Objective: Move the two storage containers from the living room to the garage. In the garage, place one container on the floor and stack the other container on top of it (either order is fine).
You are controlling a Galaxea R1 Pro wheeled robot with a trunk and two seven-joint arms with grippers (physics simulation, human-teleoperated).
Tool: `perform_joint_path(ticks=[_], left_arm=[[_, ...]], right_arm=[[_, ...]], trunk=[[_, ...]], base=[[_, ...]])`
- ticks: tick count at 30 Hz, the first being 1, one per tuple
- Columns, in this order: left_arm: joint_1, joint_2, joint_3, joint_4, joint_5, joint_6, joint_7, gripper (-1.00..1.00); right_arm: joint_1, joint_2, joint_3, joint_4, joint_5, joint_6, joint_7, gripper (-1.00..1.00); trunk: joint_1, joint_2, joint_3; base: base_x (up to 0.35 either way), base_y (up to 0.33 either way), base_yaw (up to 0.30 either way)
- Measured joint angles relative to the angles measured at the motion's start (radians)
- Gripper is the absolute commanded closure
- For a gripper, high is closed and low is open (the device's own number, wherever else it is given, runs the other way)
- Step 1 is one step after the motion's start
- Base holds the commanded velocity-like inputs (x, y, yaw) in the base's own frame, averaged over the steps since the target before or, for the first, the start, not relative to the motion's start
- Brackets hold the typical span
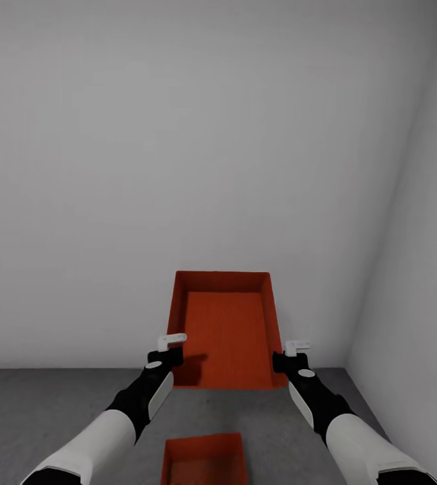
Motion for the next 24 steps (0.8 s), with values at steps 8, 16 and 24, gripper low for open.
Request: perform_joint_path(ticks=[8, 16, 24], left_arm=[[0.0, -0.004, -0.002, 0.0, 0.0, 0.001, 0.006, 1.0], [0.0, -0.004, -0.003, 0.0, 0.001, -0.001, 0.006, 1.0], [0.0, -0.004, -0.003, 0.0, 0.0, -0.001, 0.006, 1.0]], right_arm=[[0.0, -0.004, -0.002, 0.001, 0.0, 0.0, 0.006, 1.0], [0.0, -0.004, -0.002, 0.0, 0.0, -0.001, 0.006, 1.0], [0.0, -0.004, -0.002, 0.001, 0.0, -0.001, 0.006, 1.0]], trunk=[[0.0, 0.0, -0.013], [0.0, 0.0, -0.026], [0.0, 0.001, -0.038]], base=[[0.0, 0.0, 0.0], [0.0, 0.0, 0.0], [0.0, 0.0, 0.0]])
